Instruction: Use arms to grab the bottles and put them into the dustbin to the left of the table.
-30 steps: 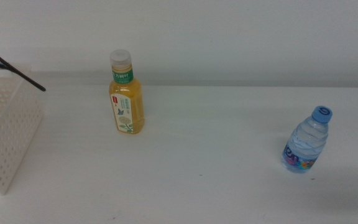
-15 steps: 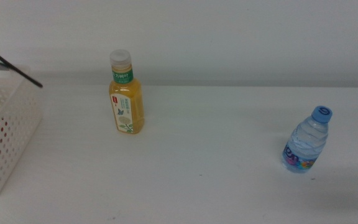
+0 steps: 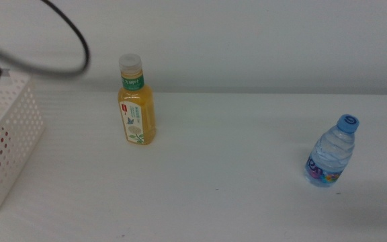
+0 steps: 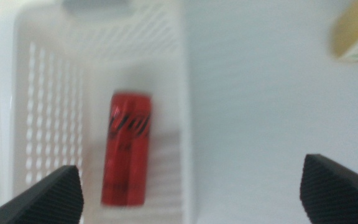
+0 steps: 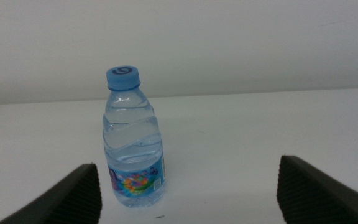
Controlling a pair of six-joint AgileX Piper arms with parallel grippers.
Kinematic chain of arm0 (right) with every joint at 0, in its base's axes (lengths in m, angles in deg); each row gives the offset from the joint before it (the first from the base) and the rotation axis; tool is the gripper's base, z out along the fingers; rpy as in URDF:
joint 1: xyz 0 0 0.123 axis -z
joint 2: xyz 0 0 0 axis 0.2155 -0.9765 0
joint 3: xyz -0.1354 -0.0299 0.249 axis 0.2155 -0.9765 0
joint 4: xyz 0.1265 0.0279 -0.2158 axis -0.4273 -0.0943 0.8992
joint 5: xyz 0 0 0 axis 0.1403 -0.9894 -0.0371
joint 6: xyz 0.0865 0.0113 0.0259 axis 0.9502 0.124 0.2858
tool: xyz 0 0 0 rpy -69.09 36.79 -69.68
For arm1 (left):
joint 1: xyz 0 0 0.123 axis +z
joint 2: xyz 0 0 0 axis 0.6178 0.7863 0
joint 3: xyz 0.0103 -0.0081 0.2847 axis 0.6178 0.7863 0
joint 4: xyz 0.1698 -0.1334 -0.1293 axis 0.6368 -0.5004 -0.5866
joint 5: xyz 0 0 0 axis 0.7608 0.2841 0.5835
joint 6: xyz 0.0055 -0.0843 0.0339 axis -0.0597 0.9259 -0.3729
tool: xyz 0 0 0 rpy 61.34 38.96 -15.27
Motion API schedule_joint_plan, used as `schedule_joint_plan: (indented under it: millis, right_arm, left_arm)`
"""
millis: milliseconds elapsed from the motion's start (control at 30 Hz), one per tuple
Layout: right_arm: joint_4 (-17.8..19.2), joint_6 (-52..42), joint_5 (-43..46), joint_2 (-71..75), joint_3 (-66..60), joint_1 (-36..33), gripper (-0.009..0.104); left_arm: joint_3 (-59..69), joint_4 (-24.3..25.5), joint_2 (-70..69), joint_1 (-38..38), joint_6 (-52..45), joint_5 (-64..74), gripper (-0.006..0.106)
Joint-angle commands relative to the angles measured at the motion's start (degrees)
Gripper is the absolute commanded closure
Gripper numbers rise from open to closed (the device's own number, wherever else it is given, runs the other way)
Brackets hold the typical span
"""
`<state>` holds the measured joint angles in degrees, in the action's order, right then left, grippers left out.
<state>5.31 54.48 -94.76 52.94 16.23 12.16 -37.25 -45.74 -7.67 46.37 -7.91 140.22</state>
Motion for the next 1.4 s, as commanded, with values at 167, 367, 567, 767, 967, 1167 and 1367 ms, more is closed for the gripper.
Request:
schedule_joint_plan:
  millis: [167,367,567,767,967,1167,1367]
  right_arm:
    - [0.14,-0.38,-0.06,2.24,-2.41,0.34,0.019]
    - [0.14,-0.38,-0.06,2.24,-2.41,0.34,0.019]
    - [0.14,-0.38,-0.06,2.24,-2.41,0.34,0.019]
    - [0.14,-0.38,-0.06,2.24,-2.41,0.34,0.019]
    - [0.14,-0.38,-0.06,2.24,-2.41,0.34,0.019]
    - [0.14,-0.38,-0.06,2.24,-2.41,0.34,0.019]
    - [0.14,-0.38,-0.06,2.24,-2.41,0.34,0.019]
  left_arm:
    - [19.33,1.61,-22.64,-15.94,5.05,-22.5,0.007]
    - [35.06,0.11,-31.23,-22.09,9.4,-33.11,0.007]
    - [47.16,-2.51,-29.87,-25.09,8.65,-50.82,0.007]
    - [58.88,-4.8,-24.27,-25.97,11.6,-74.33,0.007]
    - [61.07,-5.36,-17.15,-25.97,11.62,-79.1,0.007]
    - [61.07,-5.36,-10.65,-25.97,11.86,-84.43,0.007]
    - [60.85,-5.24,-3.72,-25.97,14.29,-95.57,0.007]
